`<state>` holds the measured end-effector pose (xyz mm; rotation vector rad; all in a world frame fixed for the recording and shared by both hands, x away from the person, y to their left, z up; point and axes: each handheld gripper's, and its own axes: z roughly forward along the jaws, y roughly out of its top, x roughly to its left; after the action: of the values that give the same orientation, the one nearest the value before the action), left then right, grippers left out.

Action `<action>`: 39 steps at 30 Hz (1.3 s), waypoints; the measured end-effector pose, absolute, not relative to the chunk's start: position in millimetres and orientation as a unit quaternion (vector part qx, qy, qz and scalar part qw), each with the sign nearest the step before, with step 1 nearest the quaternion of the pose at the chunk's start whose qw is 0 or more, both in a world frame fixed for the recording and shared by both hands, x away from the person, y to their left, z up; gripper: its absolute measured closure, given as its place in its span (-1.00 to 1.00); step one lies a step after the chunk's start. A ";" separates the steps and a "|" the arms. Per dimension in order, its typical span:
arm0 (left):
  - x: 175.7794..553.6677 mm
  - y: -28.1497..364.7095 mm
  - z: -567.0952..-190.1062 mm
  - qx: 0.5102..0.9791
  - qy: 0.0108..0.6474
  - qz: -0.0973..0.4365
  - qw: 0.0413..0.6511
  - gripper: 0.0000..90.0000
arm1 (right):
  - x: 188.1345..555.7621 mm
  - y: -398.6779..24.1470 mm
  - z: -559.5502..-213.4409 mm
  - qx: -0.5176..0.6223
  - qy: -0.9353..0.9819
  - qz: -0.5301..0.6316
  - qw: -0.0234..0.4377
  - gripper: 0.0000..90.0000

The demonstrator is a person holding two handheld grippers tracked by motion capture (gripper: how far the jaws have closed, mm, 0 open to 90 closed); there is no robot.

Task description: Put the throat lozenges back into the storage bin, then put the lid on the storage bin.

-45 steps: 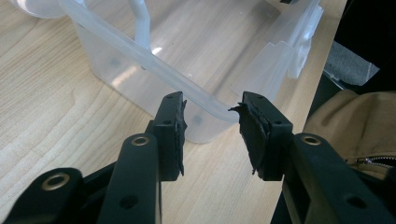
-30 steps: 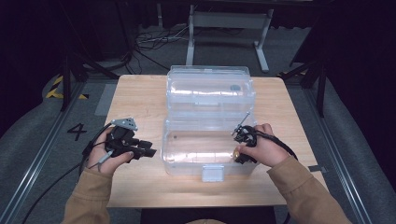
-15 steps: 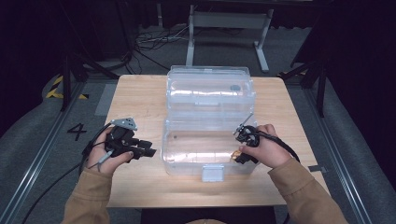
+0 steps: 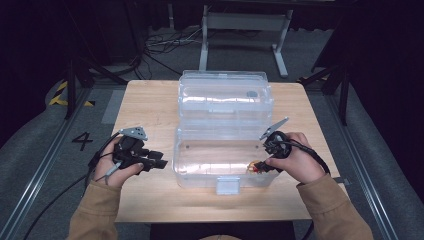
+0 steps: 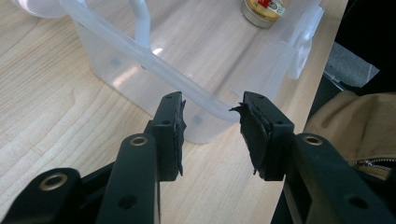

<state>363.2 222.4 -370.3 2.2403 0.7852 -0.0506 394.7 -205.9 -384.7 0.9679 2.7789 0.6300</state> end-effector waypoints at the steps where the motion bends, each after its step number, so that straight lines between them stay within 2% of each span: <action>1: 363.0 222.3 -370.3 0.875 0.307 -0.020 0.374 0.33 | 394.5 -207.4 -382.3 0.319 0.922 0.211 0.067 -0.31; 8: 363.2 221.3 -370.9 0.876 0.305 -0.020 0.373 0.33 | 391.9 -215.7 -368.4 0.321 0.913 0.240 0.069 -0.20; 29: 362.4 221.3 -370.7 0.875 0.307 -0.020 0.372 0.33 | 395.2 -221.0 -327.3 0.302 0.904 0.289 0.092 -0.15; 39: 360.0 224.1 -371.9 0.874 0.310 -0.019 0.373 0.33 | 418.1 -219.3 -301.6 0.293 0.892 0.327 0.109 -0.13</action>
<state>360.0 224.1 -371.9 2.2396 0.7950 -0.0496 418.1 -219.3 -301.6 0.8628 2.6237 0.9604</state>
